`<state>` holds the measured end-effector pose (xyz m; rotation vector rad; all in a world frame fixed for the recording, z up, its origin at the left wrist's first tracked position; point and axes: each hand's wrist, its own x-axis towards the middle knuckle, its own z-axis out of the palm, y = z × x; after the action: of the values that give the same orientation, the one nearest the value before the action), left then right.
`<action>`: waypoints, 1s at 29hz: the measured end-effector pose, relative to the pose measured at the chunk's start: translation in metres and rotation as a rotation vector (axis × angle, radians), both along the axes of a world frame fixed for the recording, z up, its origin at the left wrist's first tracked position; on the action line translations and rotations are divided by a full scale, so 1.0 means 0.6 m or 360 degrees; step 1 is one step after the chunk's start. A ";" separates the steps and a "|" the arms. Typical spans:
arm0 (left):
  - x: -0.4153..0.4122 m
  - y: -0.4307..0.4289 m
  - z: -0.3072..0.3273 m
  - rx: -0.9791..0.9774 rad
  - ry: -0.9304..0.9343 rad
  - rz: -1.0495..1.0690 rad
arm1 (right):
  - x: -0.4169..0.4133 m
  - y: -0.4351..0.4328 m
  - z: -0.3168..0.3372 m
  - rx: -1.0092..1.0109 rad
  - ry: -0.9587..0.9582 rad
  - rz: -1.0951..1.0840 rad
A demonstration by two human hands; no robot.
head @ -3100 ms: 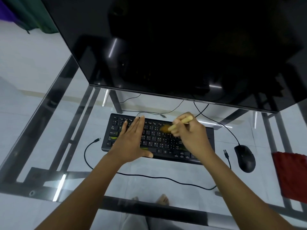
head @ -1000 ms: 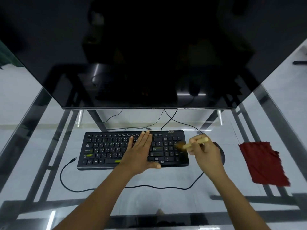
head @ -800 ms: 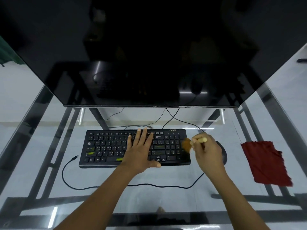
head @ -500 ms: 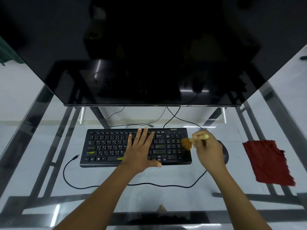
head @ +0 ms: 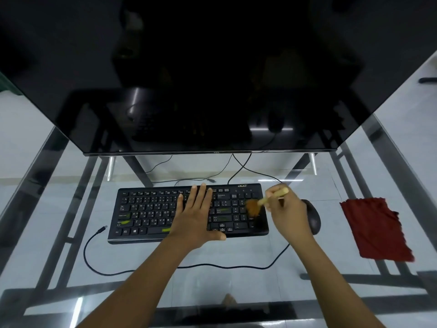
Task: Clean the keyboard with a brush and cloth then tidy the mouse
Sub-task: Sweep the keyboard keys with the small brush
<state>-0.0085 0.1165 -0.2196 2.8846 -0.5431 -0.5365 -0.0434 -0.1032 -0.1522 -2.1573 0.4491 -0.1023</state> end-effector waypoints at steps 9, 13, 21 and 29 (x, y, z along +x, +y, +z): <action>0.004 0.009 0.012 -0.0100 0.0039 -0.0031 | 0.044 0.004 -0.005 0.0081 -0.0202 -0.0066; 0.005 0.008 0.021 -0.0195 0.0042 0.0067 | 0.053 0.031 -0.019 0.0411 0.0027 0.0184; -0.008 0.026 0.015 -0.0087 -0.0130 0.0249 | 0.054 0.066 -0.026 0.0376 -0.0085 0.0372; -0.026 0.043 0.004 -0.0129 -0.0145 0.0311 | 0.024 0.113 -0.025 0.0070 -0.0047 0.0811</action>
<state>-0.0239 0.1425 -0.2175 2.8530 -0.2828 -0.3473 -0.0290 -0.0352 -0.1669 -2.1577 -0.1222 0.1585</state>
